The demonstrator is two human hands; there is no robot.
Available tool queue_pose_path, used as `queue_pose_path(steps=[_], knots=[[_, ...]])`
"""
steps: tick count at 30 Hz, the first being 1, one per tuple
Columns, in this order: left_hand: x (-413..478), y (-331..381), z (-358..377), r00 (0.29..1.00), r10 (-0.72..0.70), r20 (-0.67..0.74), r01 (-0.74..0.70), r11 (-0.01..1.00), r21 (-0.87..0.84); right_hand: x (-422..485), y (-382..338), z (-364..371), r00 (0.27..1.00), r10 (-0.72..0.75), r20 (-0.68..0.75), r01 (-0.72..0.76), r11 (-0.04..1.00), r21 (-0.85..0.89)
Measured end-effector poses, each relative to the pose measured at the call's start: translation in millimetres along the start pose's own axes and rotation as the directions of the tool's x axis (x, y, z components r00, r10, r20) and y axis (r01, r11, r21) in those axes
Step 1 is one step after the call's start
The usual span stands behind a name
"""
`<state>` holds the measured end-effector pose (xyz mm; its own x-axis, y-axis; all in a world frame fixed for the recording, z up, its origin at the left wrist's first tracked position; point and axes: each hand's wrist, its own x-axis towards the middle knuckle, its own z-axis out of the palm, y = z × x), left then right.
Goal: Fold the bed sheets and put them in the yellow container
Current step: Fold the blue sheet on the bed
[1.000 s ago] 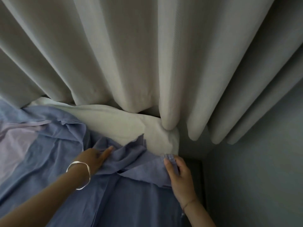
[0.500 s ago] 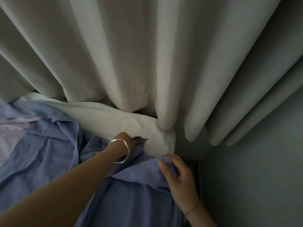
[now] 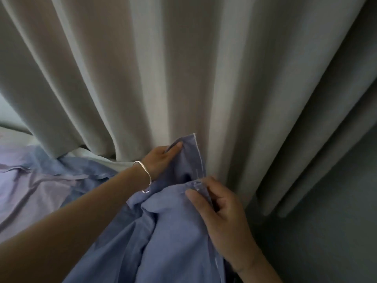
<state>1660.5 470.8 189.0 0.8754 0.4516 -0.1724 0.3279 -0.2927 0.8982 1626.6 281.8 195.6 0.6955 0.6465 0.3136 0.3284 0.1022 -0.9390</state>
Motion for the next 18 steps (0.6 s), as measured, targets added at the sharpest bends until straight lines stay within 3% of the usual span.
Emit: queue_pose_path(steps=[2, 5, 8, 10, 14, 16, 18], knots=[[-11.3, 24.9, -16.5, 0.991, 0.017, 0.135, -0.027, 0.997, 0.070, 13.0, -45.2, 4.9, 0.991, -0.051, 0.123, 0.046, 0.998, 0.041], [-26.8, 51.1, -37.3, 0.980, 0.013, 0.200, -0.040, 0.990, 0.132, 37.7, -73.9, -3.2, 0.991, -0.110, -0.074, 0.115, 0.992, 0.057], [-44.6, 69.3, -51.4, 0.903, 0.037, 0.428, -0.122, 0.977, 0.173, 51.5, -57.7, -18.0, 0.964, -0.012, -0.265, 0.010, 1.000, -0.010], [-47.4, 68.9, -54.4, 0.868, -0.037, 0.495, -0.081, 0.973, 0.214, 52.4, -40.0, -20.9, 0.936, 0.102, -0.336, -0.101, 0.995, 0.018], [-45.7, 60.4, -46.3, 0.837, -0.115, 0.534, 0.050, 0.990, 0.134, 46.8, -30.0, -18.6, 0.907, 0.313, -0.281, -0.250, 0.939, 0.237], [-48.0, 58.2, -44.4, 0.814, -0.111, 0.570, 0.074, 0.993, 0.088, 45.1, -29.1, -18.9, 0.902, 0.344, -0.262, -0.274, 0.923, 0.269], [-49.9, 55.5, -39.7, 0.800, -0.081, 0.595, 0.006, 0.992, 0.127, 43.1, -23.2, -20.5, 0.902, 0.316, -0.295, -0.249, 0.938, 0.243]])
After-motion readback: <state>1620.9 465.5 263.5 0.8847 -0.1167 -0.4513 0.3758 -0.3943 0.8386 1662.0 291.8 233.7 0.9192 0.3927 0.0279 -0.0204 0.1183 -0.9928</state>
